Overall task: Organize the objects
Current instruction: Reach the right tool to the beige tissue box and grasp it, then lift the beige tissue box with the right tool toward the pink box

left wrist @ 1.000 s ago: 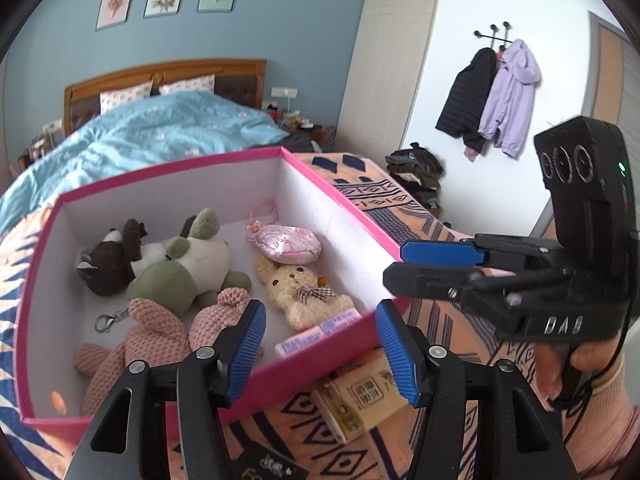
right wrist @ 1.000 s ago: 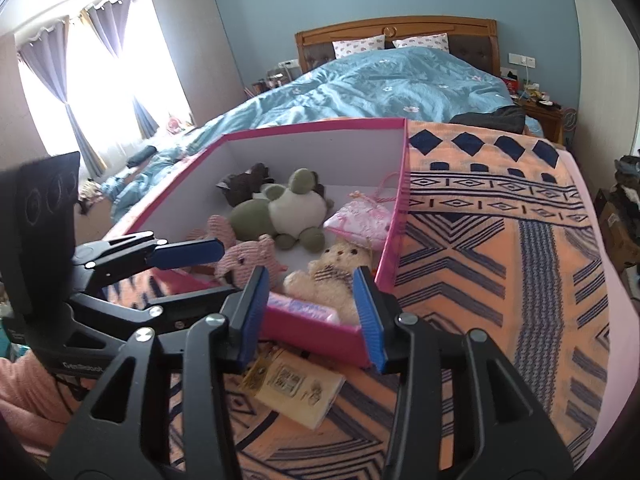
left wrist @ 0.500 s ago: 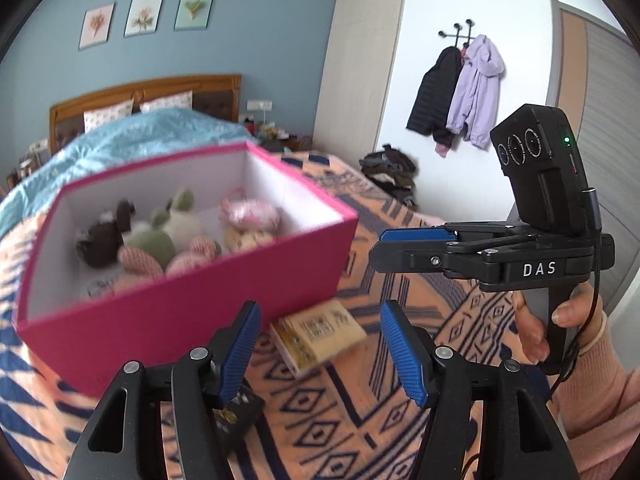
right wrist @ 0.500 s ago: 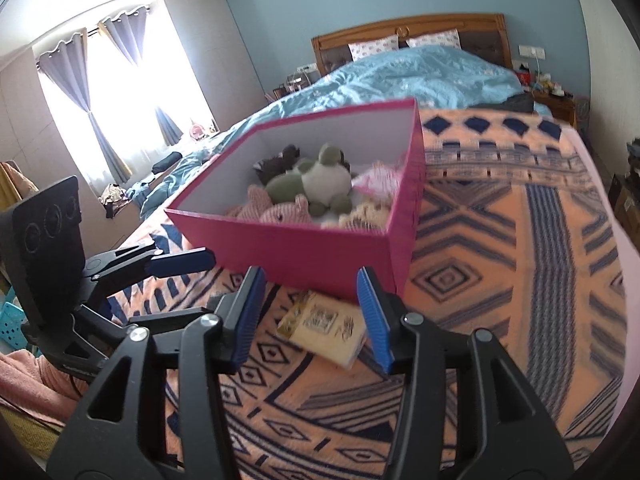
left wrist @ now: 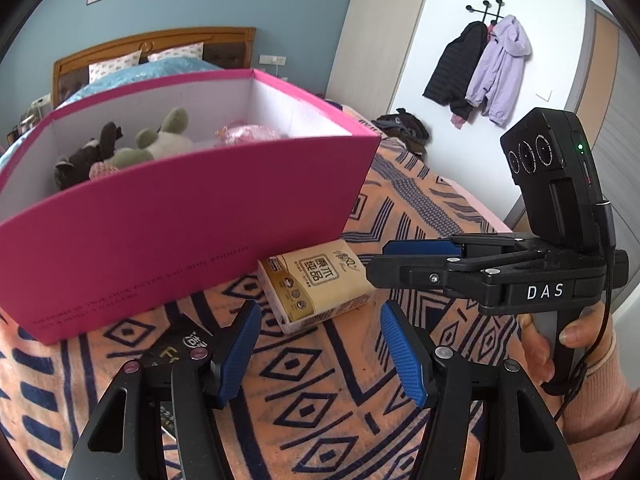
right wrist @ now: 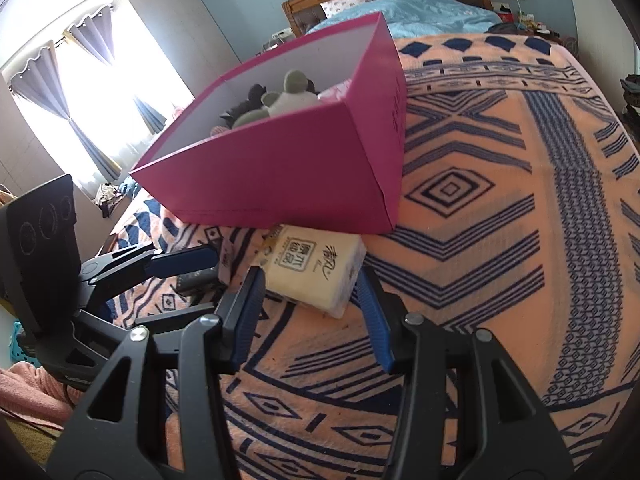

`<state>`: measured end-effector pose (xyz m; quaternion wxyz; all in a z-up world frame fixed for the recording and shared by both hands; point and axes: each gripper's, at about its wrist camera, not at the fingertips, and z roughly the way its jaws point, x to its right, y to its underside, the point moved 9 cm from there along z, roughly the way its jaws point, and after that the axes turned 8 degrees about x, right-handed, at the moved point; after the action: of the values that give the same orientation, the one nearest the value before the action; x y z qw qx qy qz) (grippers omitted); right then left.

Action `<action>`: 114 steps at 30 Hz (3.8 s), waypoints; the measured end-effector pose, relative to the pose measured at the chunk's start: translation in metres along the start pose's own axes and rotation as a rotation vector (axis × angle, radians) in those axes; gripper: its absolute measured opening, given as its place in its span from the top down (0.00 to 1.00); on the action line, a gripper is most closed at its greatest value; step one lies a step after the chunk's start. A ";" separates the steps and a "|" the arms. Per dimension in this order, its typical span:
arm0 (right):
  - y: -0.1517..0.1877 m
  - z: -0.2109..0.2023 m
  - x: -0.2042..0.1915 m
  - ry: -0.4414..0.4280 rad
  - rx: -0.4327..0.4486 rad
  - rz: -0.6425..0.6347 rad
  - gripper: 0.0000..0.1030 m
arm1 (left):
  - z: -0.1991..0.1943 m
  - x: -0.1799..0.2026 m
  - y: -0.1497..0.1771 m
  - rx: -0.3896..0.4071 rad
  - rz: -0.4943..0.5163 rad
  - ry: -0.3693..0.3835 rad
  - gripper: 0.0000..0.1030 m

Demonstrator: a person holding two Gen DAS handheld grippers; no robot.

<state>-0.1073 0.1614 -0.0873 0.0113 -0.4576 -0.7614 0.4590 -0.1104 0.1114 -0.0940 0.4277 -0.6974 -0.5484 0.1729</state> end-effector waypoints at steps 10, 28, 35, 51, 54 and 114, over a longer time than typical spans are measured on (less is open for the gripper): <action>0.000 0.014 0.006 0.019 -0.024 0.016 0.51 | 0.017 0.000 0.008 -0.065 -0.039 0.028 0.44; 0.002 0.028 0.014 -0.008 -0.047 0.071 0.60 | 0.032 -0.020 0.014 -0.119 -0.176 0.070 0.62; 0.005 0.025 0.005 0.012 -0.042 0.032 0.63 | 0.031 -0.014 0.014 -0.115 -0.160 0.066 0.65; 0.006 -0.005 -0.016 0.005 0.013 -0.012 0.63 | 0.002 0.001 0.002 -0.056 -0.095 0.065 0.65; 0.005 -0.011 -0.021 -0.004 0.023 -0.016 0.63 | -0.004 0.002 0.000 -0.044 -0.087 0.068 0.65; -0.039 -0.057 -0.060 -0.021 0.164 -0.144 0.63 | -0.052 0.014 -0.048 0.110 -0.010 0.072 0.65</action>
<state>-0.0742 0.1513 -0.0026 0.0736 -0.3944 -0.7522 0.5227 -0.0982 0.1048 -0.0235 0.4856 -0.6758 -0.5261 0.1756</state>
